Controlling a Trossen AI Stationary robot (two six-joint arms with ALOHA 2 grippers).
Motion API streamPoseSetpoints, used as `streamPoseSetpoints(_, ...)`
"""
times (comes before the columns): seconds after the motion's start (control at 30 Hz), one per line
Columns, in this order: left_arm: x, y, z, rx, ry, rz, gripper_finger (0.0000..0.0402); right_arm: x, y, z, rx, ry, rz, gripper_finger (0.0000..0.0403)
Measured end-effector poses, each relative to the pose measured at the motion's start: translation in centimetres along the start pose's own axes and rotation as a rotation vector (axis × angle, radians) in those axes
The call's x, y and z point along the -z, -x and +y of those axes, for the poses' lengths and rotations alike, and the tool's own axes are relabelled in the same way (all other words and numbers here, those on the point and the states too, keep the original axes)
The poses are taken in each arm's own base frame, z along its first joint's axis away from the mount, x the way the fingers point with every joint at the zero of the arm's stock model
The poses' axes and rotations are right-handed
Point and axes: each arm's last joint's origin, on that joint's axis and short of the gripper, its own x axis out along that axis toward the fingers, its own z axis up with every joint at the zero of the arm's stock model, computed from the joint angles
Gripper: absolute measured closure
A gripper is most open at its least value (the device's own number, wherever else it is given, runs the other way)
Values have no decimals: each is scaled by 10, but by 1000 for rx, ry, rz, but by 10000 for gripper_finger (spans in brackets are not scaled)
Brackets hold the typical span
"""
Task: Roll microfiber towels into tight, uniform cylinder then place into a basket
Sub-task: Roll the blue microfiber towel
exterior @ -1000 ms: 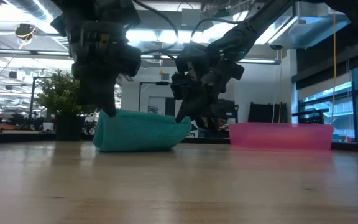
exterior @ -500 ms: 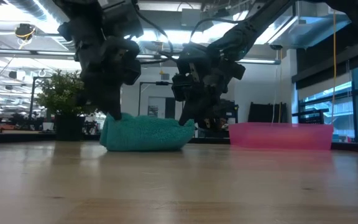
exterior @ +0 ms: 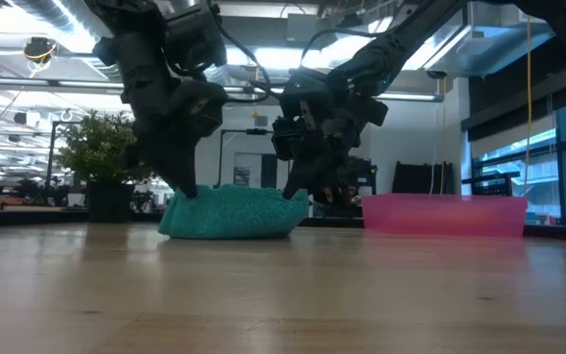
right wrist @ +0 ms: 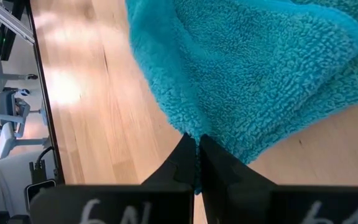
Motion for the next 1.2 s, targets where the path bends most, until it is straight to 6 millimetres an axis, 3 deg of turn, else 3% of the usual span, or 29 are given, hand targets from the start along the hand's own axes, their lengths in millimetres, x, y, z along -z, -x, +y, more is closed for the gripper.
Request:
streamPoseSetpoints(0.33,2,-10,4,-51,3,28,401,1,0,0,2,-3,7,394)
streamPoseSetpoints(0.8,3,-42,8,-110,4,71,402,2,0,-1,6,12,16,394)
streamPoseSetpoints(1.2,4,-46,9,-111,-110,86,401,-9,8,-8,-14,-18,-60,394)
